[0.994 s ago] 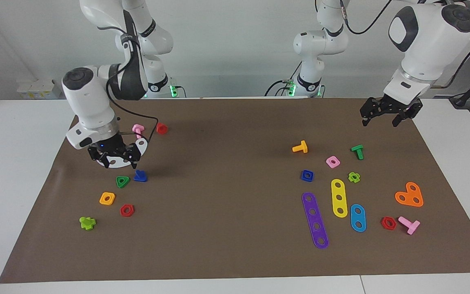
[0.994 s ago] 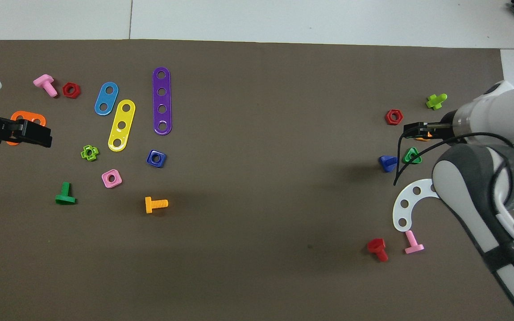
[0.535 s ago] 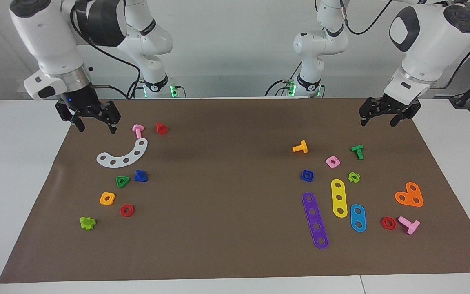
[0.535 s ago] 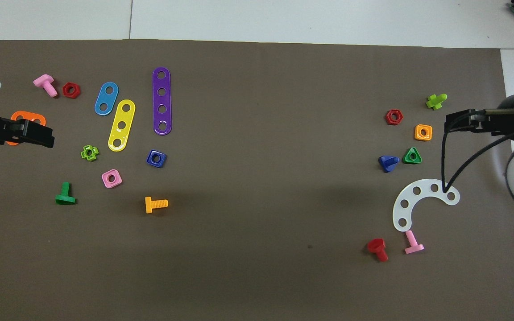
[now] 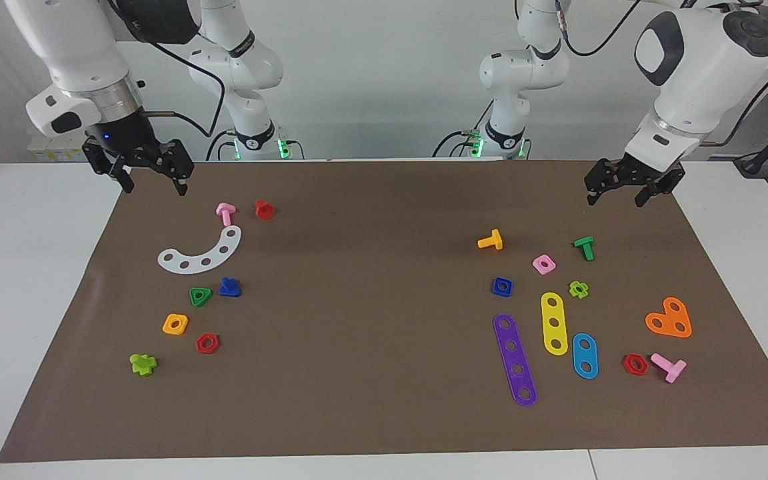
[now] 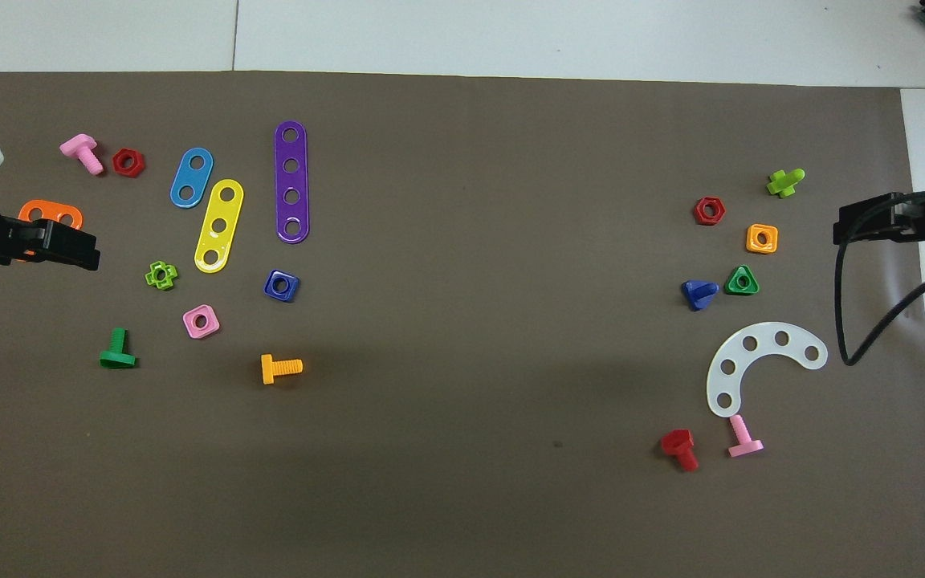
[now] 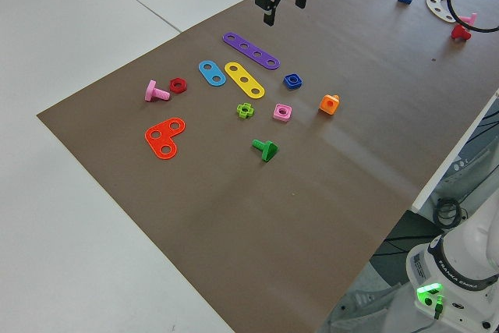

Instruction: Unscrew and place screws in storage area

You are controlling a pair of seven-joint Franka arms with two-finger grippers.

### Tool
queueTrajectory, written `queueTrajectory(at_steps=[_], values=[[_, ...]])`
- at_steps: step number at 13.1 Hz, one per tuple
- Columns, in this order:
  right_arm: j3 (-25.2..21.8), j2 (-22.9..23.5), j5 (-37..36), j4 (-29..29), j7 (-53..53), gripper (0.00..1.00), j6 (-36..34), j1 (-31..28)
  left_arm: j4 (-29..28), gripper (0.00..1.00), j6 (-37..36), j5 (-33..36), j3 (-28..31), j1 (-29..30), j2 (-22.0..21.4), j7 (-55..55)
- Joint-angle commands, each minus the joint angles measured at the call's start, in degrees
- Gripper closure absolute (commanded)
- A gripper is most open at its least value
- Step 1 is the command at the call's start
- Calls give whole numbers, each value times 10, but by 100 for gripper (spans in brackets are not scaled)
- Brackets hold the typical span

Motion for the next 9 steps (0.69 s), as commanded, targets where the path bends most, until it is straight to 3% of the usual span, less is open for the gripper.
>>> queueTrajectory(at_steps=[1,9], values=[[4,0,3,4,-5,1,-15,-4,-24,0,7,-10,6,-10,-22,-6],[6,-2,3,-2,12,1,-21,-2,-30,0,11,-10,7,-9,-24,-14]])
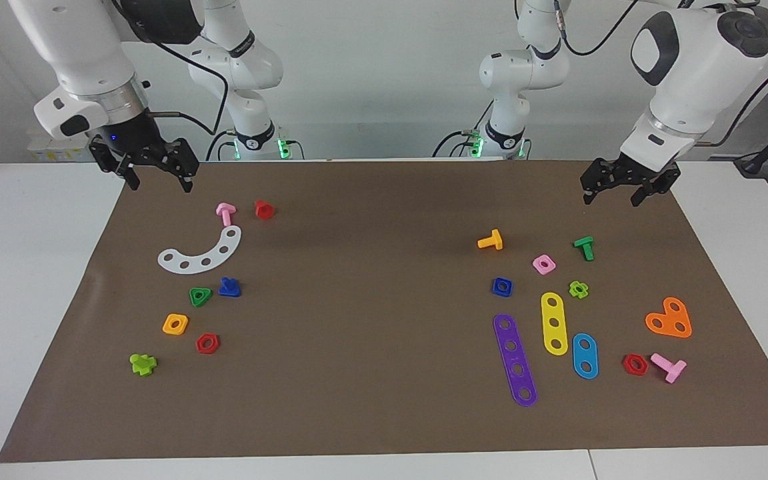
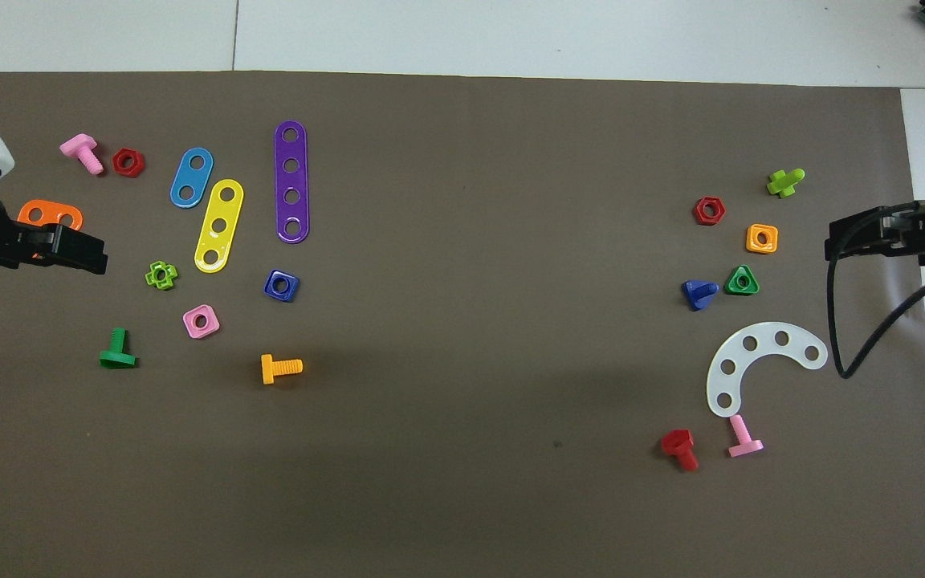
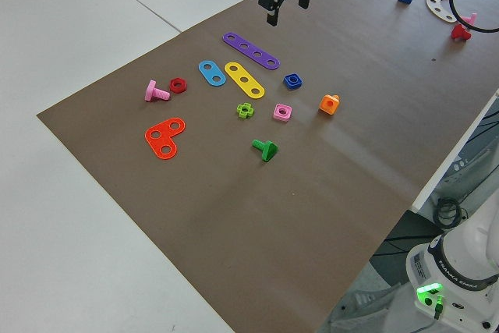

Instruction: Unscrew and place screws in storage area

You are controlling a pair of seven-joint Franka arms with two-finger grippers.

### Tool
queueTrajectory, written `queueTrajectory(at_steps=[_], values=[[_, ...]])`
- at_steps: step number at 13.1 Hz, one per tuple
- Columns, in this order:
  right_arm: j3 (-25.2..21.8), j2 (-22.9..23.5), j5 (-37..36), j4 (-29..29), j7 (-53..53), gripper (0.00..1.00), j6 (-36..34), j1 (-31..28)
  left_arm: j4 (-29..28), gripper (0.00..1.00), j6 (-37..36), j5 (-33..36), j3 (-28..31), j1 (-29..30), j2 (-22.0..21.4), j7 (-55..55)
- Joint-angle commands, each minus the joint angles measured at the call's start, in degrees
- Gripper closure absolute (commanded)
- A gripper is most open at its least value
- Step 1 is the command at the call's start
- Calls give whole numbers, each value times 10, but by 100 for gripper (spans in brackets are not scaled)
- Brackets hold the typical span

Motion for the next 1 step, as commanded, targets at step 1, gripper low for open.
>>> queueTrajectory(at_steps=[1], values=[[4,-2,3,-1,10,1,-7,-2,-27,0,11,-9,9,-7,-21,-11]])
